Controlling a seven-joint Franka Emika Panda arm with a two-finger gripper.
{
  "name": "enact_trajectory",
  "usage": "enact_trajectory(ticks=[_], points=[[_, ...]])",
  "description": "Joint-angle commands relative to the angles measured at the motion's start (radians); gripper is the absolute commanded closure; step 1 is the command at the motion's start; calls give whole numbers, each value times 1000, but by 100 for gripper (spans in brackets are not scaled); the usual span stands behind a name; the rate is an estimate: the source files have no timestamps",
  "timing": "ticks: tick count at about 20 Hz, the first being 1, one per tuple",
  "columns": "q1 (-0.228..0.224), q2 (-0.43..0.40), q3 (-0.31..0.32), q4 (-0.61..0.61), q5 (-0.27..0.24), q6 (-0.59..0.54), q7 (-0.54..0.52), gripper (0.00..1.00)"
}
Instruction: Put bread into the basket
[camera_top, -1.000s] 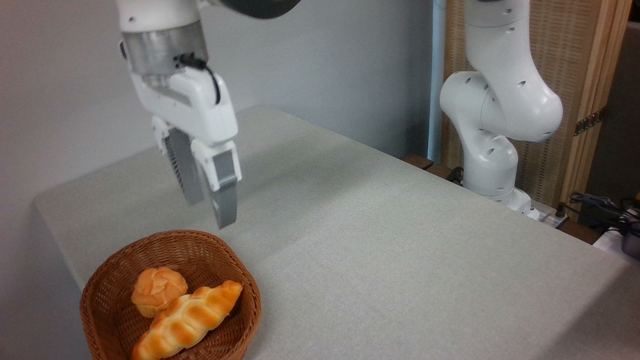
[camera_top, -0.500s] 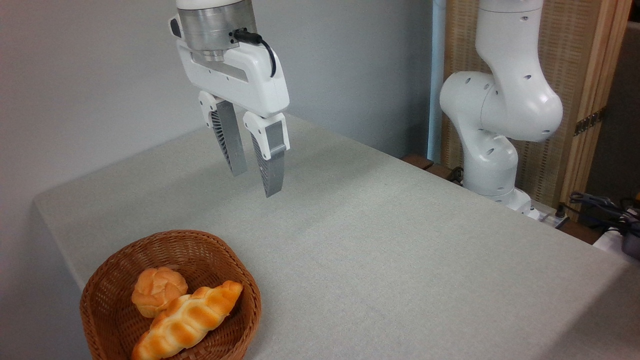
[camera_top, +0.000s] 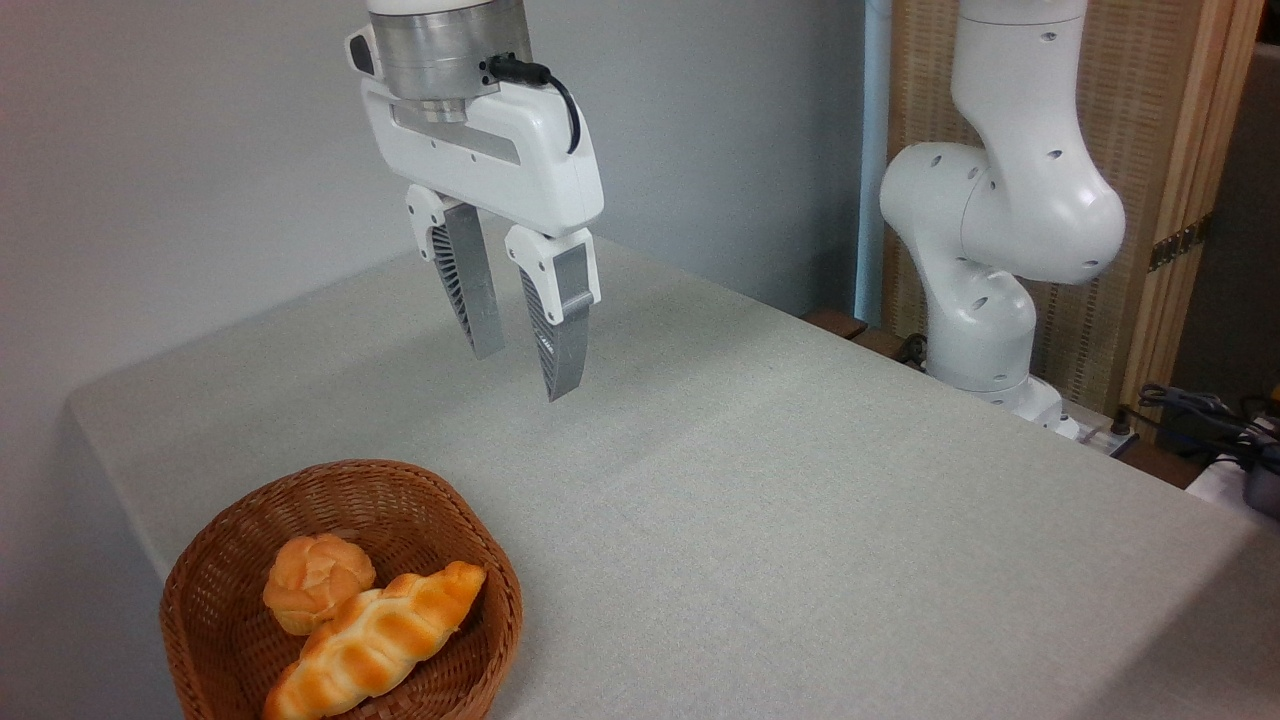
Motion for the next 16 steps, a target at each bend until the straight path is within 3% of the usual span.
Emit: enact_trajectory(ticks=[1, 16], points=[[-63, -6, 63, 8, -8, -24, 2, 0], [-68, 2, 68, 11, -8, -24, -6, 0]])
